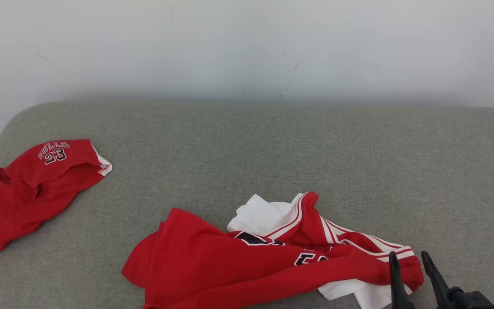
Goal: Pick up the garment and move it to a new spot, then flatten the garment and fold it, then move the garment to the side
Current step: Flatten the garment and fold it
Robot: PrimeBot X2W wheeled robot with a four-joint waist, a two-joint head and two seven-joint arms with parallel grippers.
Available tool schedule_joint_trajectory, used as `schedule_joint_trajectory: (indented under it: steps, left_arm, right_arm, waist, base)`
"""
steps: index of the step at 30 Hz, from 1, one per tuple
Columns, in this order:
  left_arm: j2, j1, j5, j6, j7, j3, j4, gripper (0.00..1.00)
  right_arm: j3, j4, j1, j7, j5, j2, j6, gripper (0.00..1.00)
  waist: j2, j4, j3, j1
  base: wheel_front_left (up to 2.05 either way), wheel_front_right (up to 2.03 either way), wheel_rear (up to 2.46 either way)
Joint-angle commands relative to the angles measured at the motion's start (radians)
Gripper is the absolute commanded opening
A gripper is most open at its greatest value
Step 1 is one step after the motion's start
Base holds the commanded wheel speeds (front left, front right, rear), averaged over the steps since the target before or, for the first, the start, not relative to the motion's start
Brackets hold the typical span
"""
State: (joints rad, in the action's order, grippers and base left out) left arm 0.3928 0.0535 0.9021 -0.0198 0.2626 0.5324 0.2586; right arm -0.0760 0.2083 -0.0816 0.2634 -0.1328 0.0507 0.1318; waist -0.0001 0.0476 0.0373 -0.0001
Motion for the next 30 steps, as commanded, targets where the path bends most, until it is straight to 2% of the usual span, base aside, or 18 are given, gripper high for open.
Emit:
schedule_joint_trajectory:
  steps: [1, 6, 10, 21, 30]
  left_arm:
    - [-0.016, 0.006, -0.026, -0.012, 0.003, -0.031, 0.0, 1.0]
    - [-0.071, 0.044, -0.106, -0.045, 0.003, -0.196, -0.068, 1.0]
    - [-0.097, 0.069, -0.157, -0.053, 0.003, -0.254, -0.085, 1.0]
    - [-0.15, 0.103, -0.237, -0.055, 0.004, -0.24, 0.091, 1.0]
    - [-0.194, 0.074, -0.277, -0.076, 0.004, -0.262, 0.176, 1.0]
  right_arm:
    - [-0.004, -0.003, -0.011, 0.001, 0.004, -0.001, -0.002, 1.0]
    - [-0.013, -0.009, -0.031, 0.001, 0.0, -0.001, -0.002, 1.0]
    - [-0.014, -0.007, -0.046, 0.001, 0.0, -0.001, -0.002, 1.0]
    - [-0.032, 0.027, -0.16, 0.001, 0.002, -0.001, -0.002, 1.0]
    - [0.03, 0.151, -0.096, 0.001, -0.043, -0.001, -0.002, 1.0]
  waist:
    - [0.0001, 0.001, -0.005, 0.0001]
    - [0.0001, 0.007, -0.023, 0.0001]
    - [0.0001, 0.007, -0.038, 0.0001]
    - [0.0001, 0.005, -0.039, 0.0001]
    - [0.0001, 0.009, -0.018, 0.0001]
  base:
    - [0.0, 0.0, 0.0]
    - [0.0, 0.0, 0.0]
    - [0.0, 0.0, 0.0]
    - [0.0, 0.0, 0.0]
    - [0.0, 0.0, 0.0]
